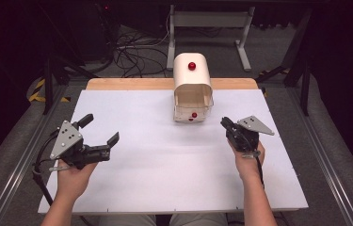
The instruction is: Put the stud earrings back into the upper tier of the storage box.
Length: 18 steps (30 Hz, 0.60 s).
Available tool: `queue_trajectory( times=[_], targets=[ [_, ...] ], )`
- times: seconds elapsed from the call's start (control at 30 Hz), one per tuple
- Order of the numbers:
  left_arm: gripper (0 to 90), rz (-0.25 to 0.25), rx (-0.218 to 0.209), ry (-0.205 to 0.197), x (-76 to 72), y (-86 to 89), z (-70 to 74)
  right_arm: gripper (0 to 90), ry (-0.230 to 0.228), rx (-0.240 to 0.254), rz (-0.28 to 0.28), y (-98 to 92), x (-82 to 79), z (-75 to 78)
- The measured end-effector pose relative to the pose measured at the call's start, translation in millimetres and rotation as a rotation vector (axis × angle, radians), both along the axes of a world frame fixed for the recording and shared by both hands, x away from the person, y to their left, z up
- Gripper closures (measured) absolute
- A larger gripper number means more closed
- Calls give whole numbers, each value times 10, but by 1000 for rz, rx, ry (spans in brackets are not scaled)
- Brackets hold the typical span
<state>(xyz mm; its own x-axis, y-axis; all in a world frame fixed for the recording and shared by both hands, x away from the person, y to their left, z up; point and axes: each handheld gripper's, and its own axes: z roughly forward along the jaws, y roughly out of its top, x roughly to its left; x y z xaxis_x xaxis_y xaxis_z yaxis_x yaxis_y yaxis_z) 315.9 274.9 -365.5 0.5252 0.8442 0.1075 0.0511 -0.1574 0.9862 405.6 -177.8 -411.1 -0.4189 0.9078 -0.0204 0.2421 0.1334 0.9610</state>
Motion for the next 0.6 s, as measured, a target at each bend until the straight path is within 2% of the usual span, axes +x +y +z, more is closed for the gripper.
queue_trajectory(
  times=[0.6],
  targets=[
    [25,2,-5,-5,-8,14,14,859,-50,13,12,127,12,168]
  ],
)
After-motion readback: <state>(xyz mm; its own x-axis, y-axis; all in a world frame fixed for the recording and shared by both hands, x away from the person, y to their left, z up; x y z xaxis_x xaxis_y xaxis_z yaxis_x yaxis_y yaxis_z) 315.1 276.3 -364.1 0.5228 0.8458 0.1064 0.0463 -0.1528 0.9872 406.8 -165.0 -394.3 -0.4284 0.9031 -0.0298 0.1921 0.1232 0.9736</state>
